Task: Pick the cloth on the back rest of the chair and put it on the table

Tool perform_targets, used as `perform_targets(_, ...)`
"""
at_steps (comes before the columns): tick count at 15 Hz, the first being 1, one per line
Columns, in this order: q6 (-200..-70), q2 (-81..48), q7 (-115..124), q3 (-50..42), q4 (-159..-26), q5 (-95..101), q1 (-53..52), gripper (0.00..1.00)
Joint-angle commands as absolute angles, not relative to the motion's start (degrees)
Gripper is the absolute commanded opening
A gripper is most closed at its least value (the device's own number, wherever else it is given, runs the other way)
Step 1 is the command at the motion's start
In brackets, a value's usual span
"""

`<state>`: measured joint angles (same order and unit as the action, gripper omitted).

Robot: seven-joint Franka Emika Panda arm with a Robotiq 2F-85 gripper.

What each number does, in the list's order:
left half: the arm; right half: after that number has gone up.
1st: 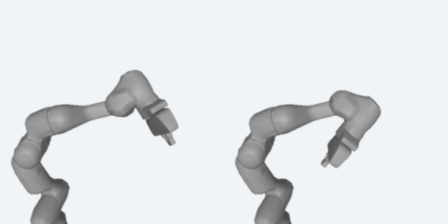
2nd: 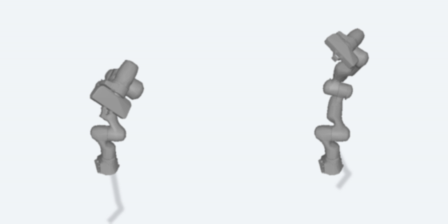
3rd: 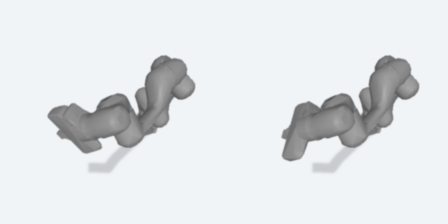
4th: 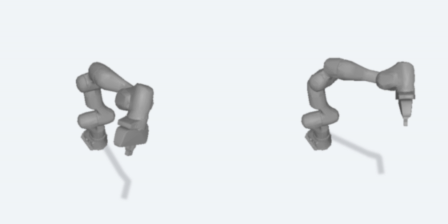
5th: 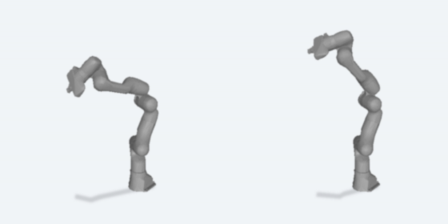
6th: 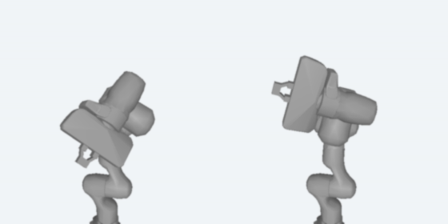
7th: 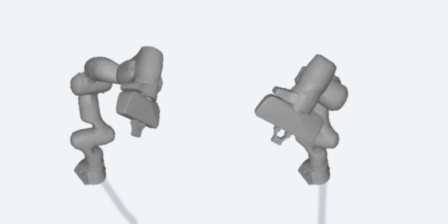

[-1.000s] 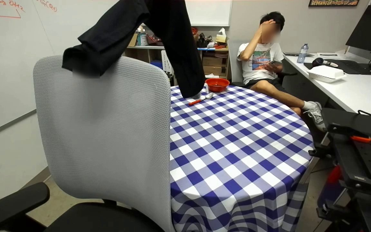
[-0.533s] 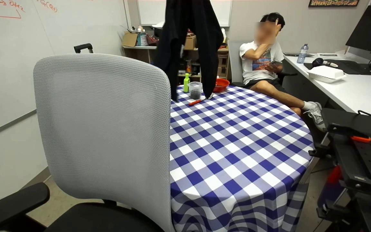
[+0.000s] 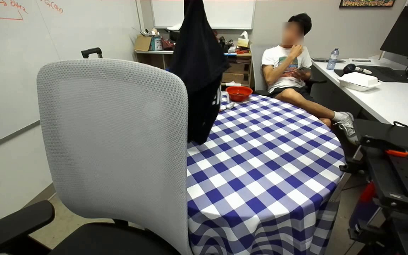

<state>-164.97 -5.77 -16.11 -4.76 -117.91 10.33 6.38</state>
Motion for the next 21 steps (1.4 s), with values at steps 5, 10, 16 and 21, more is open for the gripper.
perform_targets(5, -165.89, -20.08, -9.53, -4.18, -110.08, 4.89, 7.73, 0.01)
perform_targets(10, -164.83, -28.19, -9.79, -2.79, -107.20, 3.68, 7.85, 0.01)
perform_targets(16, -165.08, -32.14, -6.91, -6.72, -110.44, 5.50, 7.40, 0.01)
perform_targets(21, -165.33, -33.69, -4.17, -11.39, -116.51, 6.47, 6.53, 0.01)
